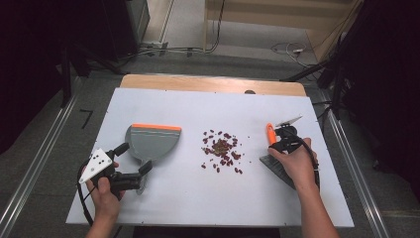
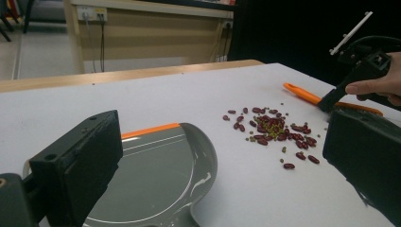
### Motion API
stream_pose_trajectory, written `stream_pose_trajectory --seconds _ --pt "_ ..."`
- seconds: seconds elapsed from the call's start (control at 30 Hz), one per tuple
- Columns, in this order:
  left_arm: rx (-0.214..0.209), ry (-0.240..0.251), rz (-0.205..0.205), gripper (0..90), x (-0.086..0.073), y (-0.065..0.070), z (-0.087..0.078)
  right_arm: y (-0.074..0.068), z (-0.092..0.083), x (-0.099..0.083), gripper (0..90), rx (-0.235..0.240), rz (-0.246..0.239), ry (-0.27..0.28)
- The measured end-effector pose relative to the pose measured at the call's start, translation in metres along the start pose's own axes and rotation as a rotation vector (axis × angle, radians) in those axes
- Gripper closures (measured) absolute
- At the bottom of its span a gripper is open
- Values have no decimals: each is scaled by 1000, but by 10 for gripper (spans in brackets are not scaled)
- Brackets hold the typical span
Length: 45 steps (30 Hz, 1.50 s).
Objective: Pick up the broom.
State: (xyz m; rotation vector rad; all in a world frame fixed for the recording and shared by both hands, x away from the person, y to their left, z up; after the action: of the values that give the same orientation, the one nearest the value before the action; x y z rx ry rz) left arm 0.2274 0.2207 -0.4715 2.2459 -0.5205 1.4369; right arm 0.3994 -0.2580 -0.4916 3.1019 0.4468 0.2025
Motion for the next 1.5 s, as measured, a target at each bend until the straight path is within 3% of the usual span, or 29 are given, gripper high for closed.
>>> stream_pose_trajectory --seconds 0.23,0.4,0.53,0.7,0.77,1.1,1.33,1.5 --pt "0 -4 -1 0 0 1 0 7 1 -2 681 45 16 12" --pt "-3 -6 6 0 1 3 1 12 2 -7 685 77 -5 68" --pt "-6 -8 19 0 4 6 4 17 1 -14 684 124 14 170" --pt "-8 -7 31 0 5 8 6 28 -14 -26 688 207 56 338" --pt "-7 -7 36 0 6 10 7 31 -18 -31 689 234 46 413" --pt "1 -1 68 0 11 17 7 38 -38 -54 692 276 45 723" --pt "-3 -1 90 0 17 25 10 36 -58 -63 694 304 42 880" --pt "-19 -4 105 0 23 34 15 27 -72 -65 694 338 18 931"
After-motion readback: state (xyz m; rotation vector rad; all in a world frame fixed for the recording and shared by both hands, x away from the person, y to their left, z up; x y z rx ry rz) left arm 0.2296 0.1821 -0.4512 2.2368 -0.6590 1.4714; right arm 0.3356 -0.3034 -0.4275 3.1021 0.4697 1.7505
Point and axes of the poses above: each handheld gripper's, and its own axes: z roughly forward along the jaws, x roughly out of its top, y roughly to its right, the point moved 2 cm from there along z, roughly forward along the jaws, and after that the axes turned 12 degrees about -y, right-handed, at the moved point
